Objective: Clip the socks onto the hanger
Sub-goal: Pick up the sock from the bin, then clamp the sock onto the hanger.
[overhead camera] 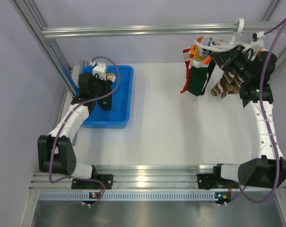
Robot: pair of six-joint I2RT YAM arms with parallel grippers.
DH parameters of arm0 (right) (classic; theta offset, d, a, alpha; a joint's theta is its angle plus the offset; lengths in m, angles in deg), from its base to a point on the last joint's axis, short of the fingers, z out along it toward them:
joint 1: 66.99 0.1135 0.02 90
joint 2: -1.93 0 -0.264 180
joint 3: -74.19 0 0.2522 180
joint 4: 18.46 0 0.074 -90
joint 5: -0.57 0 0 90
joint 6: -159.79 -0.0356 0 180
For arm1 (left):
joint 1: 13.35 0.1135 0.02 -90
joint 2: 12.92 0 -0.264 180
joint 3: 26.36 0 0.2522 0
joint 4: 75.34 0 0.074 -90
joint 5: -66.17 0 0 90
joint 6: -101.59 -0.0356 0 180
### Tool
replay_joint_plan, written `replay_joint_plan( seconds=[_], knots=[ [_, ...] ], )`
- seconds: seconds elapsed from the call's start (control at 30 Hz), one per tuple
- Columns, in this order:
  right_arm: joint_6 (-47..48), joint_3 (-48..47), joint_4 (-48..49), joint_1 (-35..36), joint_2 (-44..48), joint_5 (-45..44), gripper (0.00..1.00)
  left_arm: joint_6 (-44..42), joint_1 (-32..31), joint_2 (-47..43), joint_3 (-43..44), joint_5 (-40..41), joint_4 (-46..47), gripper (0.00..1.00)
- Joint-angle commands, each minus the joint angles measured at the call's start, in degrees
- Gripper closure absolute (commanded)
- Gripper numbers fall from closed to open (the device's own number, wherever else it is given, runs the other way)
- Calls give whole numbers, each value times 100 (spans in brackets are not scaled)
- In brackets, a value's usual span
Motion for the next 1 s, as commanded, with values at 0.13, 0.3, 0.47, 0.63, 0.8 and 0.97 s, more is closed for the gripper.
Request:
replay_joint_plan(
  seconds=[0.13, 0.3, 0.47, 0.63, 0.8, 0.97],
  knots=[
    [-99, -41, 796, 49, 51, 156, 100, -2490, -219, -1646, -633, -3333, 2058, 100],
    [-275, -6, 989, 49, 42, 244, 100, -3342, -1202, -1858, -774, -3844, 3113, 100],
    [-468, 38, 1218, 58, 42, 314, 100, -4064, -2415, -1473, -599, -4055, 3413, 100],
    [-626, 73, 1332, 58, 51, 350, 100, -4188, -3337, -717, -64, -3898, 3877, 100],
    [-758, 117, 1403, 58, 95, 376, 100, -4161, -3840, 233, 605, -3748, 4195, 100],
    [-864, 187, 1482, 58, 121, 420, 100, -4021, -4139, 1024, 1220, -3467, 4599, 100]
  ],
)
